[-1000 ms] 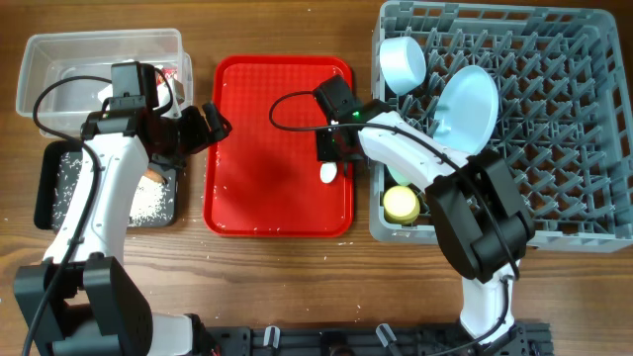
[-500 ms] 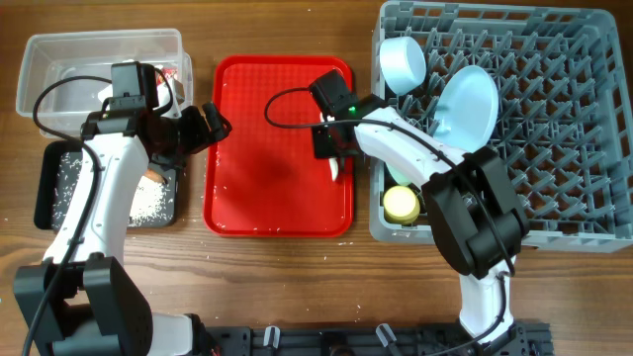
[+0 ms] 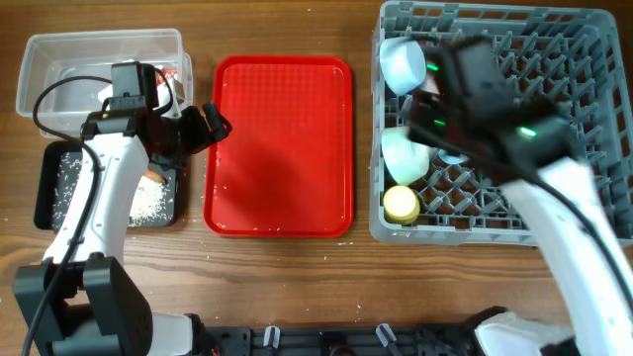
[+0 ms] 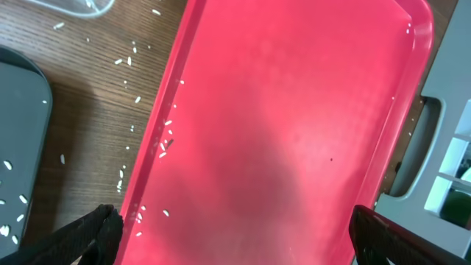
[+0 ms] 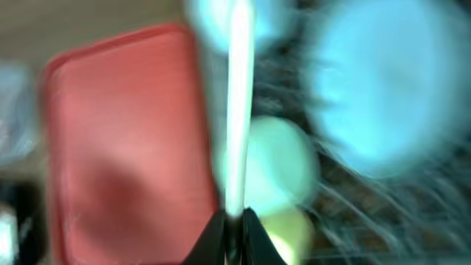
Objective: Sort waste into correct bins and load items into the dishwasher rack
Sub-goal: 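Lay the white spoon in the dish rack and release it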
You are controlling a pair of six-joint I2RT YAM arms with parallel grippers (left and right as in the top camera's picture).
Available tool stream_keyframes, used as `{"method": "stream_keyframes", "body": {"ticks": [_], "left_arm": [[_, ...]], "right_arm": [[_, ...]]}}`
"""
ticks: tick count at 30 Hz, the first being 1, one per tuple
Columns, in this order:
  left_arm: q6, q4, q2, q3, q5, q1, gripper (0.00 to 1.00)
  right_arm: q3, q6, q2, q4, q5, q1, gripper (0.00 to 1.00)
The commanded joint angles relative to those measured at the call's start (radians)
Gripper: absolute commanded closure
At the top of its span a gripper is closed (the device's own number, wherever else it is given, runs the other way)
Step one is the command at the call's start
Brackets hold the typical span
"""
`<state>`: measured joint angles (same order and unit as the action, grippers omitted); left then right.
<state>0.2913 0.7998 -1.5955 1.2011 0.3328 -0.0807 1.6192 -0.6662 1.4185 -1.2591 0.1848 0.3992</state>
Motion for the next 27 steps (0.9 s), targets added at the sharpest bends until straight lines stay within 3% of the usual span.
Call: {"method": "stream_keyframes", "body": {"ticks": [1, 3, 8, 15, 17, 18, 19, 20, 21, 25, 27], "left_arm": [[0.002, -0.003, 0.008, 0.013, -0.002, -0.003, 0.00], [0.001, -0.003, 0.008, 0.013, -0.002, -0.003, 0.00], [0.002, -0.003, 0.008, 0.013, -0.002, -0.003, 0.00], [0.002, -0.003, 0.008, 0.013, -0.002, -0.003, 0.00], [0.002, -0.003, 0.008, 0.013, -0.002, -0.003, 0.00], [0.002, -0.003, 0.008, 0.013, -0.002, -0.003, 0.00], [0.002, -0.003, 0.008, 0.013, -0.002, -0.003, 0.00], [0.002, -0.003, 0.008, 0.013, -0.002, -0.003, 0.00], [0.002, -0.003, 0.008, 0.013, -0.002, -0.003, 0.00], [0.002, -0.003, 0.008, 0.013, -0.002, -0.003, 0.00], [0.002, -0.003, 0.008, 0.013, -0.002, -0.003, 0.00]], "right_arm": [[-0.011, -0.580, -0.033, -0.215, 0.264, -0.061, 0.96], [-0.021, -0.847, -0.032, -0.350, 0.294, -0.081, 0.95], [-0.188, -1.061, -0.024, -0.299, 0.256, -0.085, 0.96], [-0.502, -1.088, -0.017, 0.086, 0.195, -0.085, 0.96], [-0.505, -1.087, -0.017, 0.101, 0.195, -0.085, 0.81], [-0.505, -1.087, -0.021, 0.100, 0.195, -0.085, 0.66], [-0.505, -1.084, -0.027, 0.097, 0.195, -0.085, 0.32], [-0.503, -1.061, -0.035, 0.095, 0.196, -0.085, 0.09], [-0.496, -1.020, -0.050, 0.095, 0.202, -0.085, 0.01], [-0.432, -0.789, -0.156, 0.091, 0.209, -0.085, 0.00], [-0.390, -0.592, -0.263, 0.094, 0.173, -0.084, 0.00]]}}
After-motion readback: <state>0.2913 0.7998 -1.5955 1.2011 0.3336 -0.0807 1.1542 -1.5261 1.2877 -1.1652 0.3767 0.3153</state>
